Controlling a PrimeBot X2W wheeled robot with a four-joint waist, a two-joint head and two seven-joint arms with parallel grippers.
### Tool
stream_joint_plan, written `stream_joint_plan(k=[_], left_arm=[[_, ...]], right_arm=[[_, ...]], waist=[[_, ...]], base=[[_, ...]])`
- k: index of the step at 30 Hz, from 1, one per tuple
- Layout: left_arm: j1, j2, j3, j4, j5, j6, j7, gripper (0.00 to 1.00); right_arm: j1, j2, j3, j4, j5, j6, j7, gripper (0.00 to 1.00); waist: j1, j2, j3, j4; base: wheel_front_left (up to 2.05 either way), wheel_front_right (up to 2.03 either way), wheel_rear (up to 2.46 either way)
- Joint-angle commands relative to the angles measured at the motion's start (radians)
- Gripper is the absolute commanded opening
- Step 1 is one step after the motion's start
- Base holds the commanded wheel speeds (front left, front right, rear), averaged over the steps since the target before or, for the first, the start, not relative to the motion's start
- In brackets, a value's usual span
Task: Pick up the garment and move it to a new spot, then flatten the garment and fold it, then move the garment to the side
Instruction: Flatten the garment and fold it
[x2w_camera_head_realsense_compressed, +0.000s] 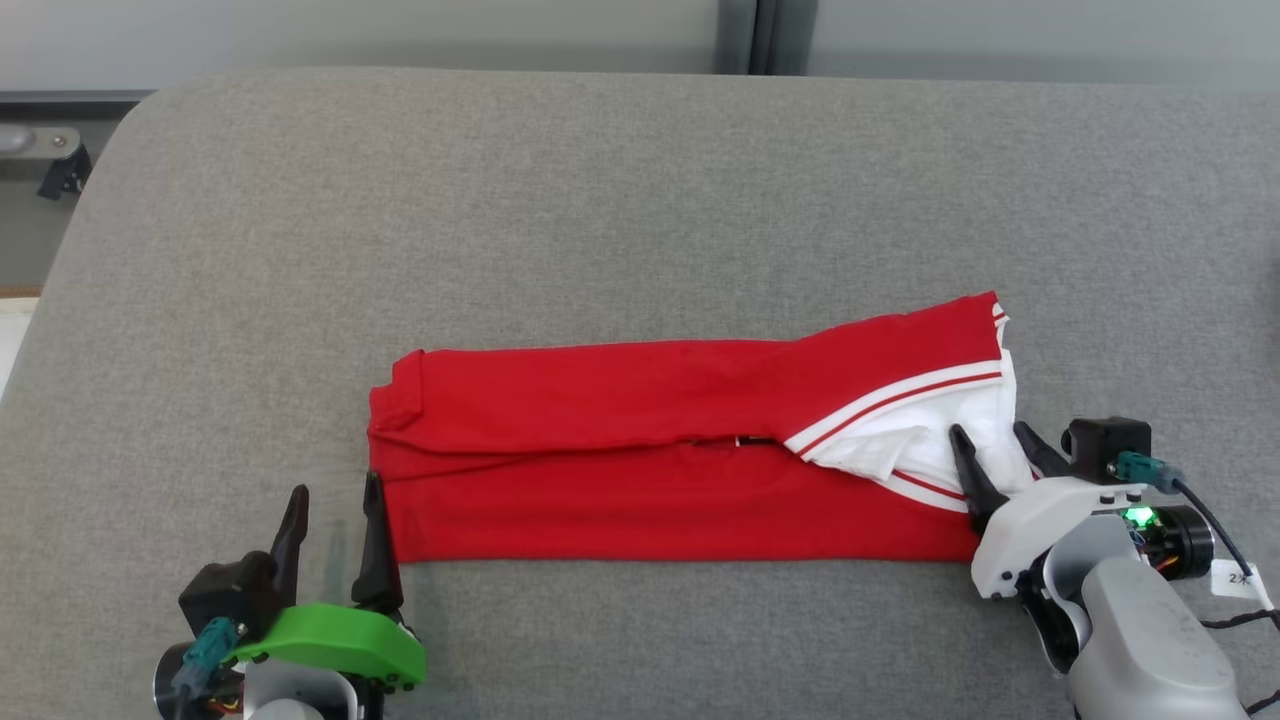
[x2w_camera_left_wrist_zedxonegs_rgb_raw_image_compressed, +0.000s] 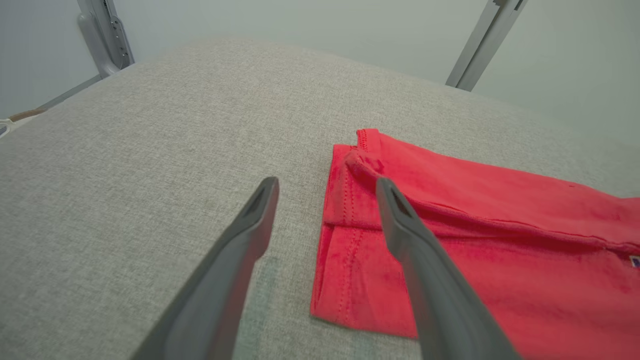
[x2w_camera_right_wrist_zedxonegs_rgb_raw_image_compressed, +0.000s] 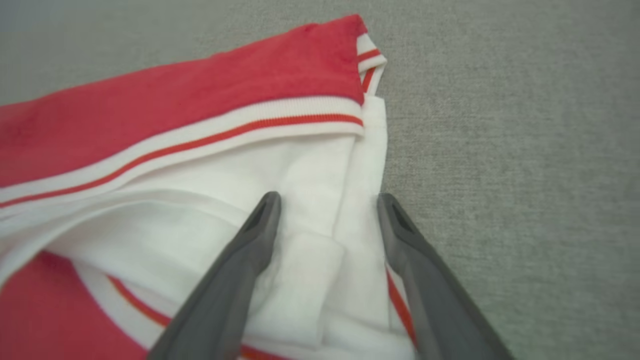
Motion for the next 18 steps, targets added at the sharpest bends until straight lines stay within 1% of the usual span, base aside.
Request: stream_joint_plan(k=[1,2,3,4,5,8,11,15,18], left_arm=[[-0.004,0.003,0.0,0.002,0.0,0.002,0.0,1.0],[0.001,0.003,0.0,0.006,0.001,0.002,0.0,1.0],[0.004,0.003,-0.003,0.009,0.0,0.002,0.0,1.0],[0.005,0.003,-0.005,0.012,0.002,0.001,0.0,1.0],[0.005,0.003,-0.007,0.013,0.003,0.002,0.0,1.0],[-0.002,0.003,-0.009,0.015,0.003,0.003,0.0,1.0],[-0.004,0.003,-0.009,0.013,0.008,0.003,0.0,1.0],[0.005,0.003,-0.016,0.012,0.009,0.0,0.0,1.0],[0.016,0.003,-0.028,0.012,0.006,-0.003,0.0,1.0]], right_arm=[[0.041,0.002,-0.011,0.06,-0.015,-0.003,0.017,1.0],[0.042,0.004,-0.023,0.08,-0.023,-0.004,0.016,1.0],[0.042,0.007,-0.03,0.098,-0.034,-0.004,0.014,0.47],[0.039,0.011,-0.031,0.111,-0.039,-0.004,0.011,0.05],[0.034,0.014,-0.033,0.122,-0.035,-0.005,0.007,0.0],[0.002,0.023,-0.038,0.139,-0.022,-0.004,-0.018,0.0],[-0.034,0.019,-0.074,0.143,0.004,-0.005,-0.056,0.0],[-0.068,-0.018,-0.147,0.12,0.001,-0.006,-0.105,0.0],[-0.076,-0.042,-0.22,0.076,-0.024,-0.003,-0.121,0.0]], waist=[[0.0,0.0,-0.003,-0.008],[0.0,0.0,-0.004,-0.013],[0.0,0.0,-0.005,-0.017],[0.0,0.0,-0.006,-0.022],[0.0,0.0,-0.007,-0.025],[0.0,0.0,-0.006,-0.039],[0.0,0.0,-0.008,-0.055],[0.0,0.0,-0.018,-0.079],[0.0,0.0,-0.025,-0.099]], base=[[0.0,0.0,0.0],[0.0,0.0,0.0],[0.0,0.0,0.0],[0.0,0.0,0.0],[0.0,0.0,0.0],[0.0,0.0,0.0],[0.0,0.0,0.0],[0.0,0.0,0.0],[0.0,0.0,0.0]])
